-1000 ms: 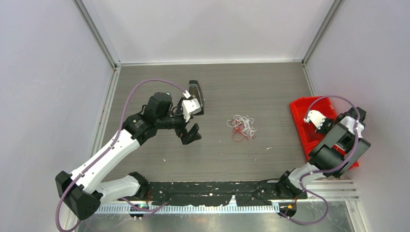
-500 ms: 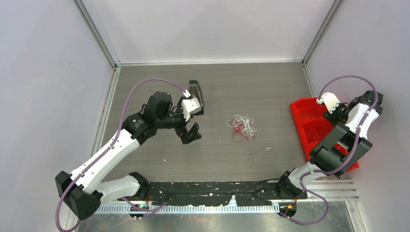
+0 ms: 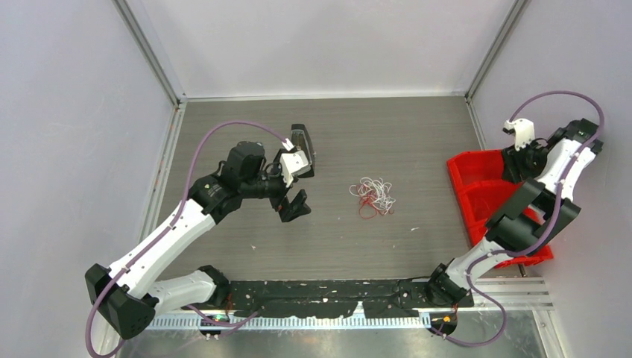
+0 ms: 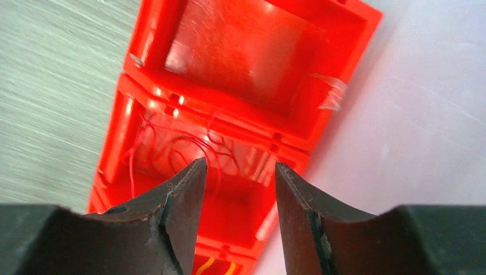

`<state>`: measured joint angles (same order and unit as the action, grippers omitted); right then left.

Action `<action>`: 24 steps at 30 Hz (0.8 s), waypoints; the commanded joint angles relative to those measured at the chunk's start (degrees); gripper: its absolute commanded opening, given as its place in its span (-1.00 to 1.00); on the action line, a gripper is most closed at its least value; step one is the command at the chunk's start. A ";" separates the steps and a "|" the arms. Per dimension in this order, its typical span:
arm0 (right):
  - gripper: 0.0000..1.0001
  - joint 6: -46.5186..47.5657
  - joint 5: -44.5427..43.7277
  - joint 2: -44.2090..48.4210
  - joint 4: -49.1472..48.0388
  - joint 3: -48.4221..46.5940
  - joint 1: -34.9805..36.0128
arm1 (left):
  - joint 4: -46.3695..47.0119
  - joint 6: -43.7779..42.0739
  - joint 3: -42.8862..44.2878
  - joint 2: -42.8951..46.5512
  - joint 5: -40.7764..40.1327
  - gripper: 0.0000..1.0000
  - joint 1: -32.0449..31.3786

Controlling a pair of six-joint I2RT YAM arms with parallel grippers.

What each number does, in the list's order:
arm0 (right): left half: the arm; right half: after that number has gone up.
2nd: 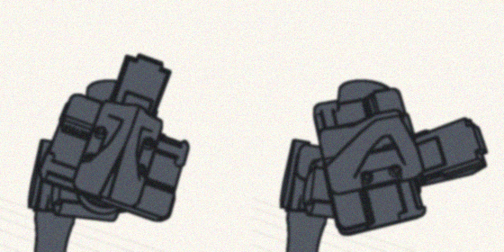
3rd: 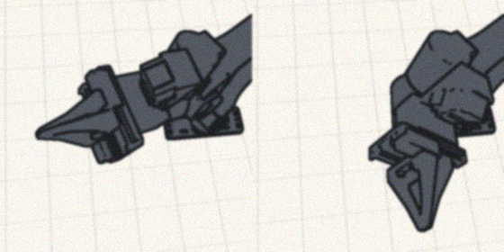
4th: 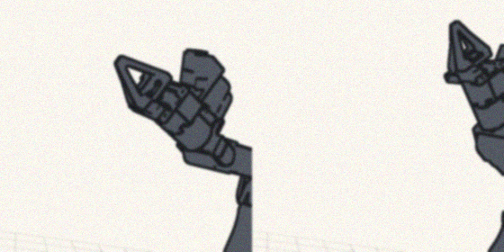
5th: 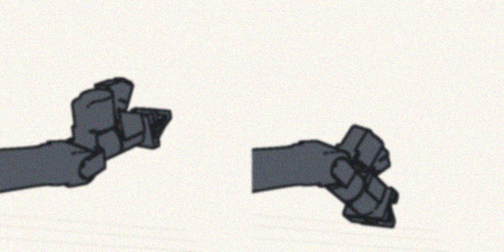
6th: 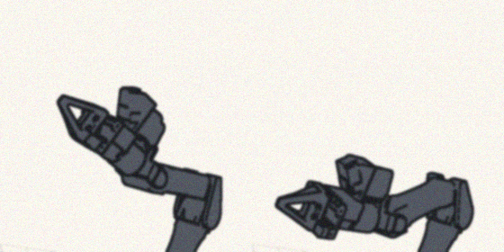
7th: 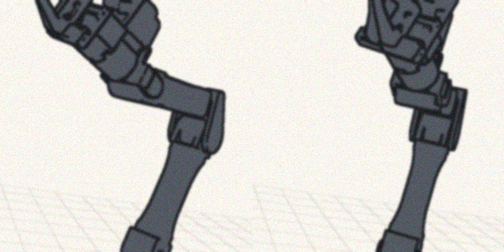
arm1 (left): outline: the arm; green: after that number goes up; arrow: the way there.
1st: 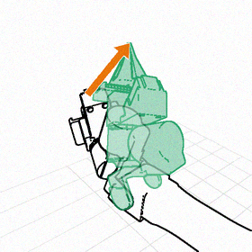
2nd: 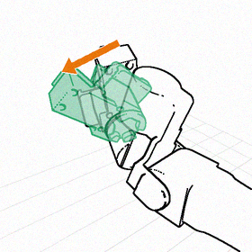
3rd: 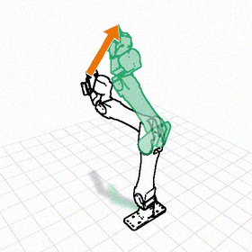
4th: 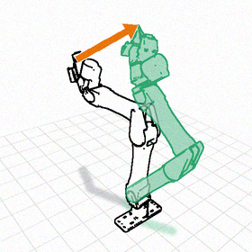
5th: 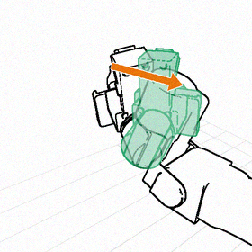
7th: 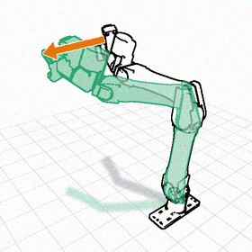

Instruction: Untangle the cables

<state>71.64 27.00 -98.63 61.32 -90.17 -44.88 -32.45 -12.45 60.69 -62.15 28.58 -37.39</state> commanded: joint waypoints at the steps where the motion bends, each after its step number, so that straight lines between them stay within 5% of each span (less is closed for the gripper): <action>1: 0.06 -13.18 2.39 -2.88 1.40 -2.13 1.59 | 1.14 -0.34 2.08 0.10 0.59 0.99 0.18; 10: -0.03 -22.50 -0.89 -2.44 -8.66 3.49 4.65 | 1.33 -0.32 1.78 0.18 0.44 0.99 0.21; 24: -0.18 -23.75 -5.61 -5.38 -13.27 5.91 5.77 | 1.25 -0.78 1.27 0.76 -0.10 0.99 0.17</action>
<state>48.64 22.61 -103.42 49.98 -85.14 -39.46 -32.45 -12.49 60.73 -62.15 28.51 -37.39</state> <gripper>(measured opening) 0.422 0.994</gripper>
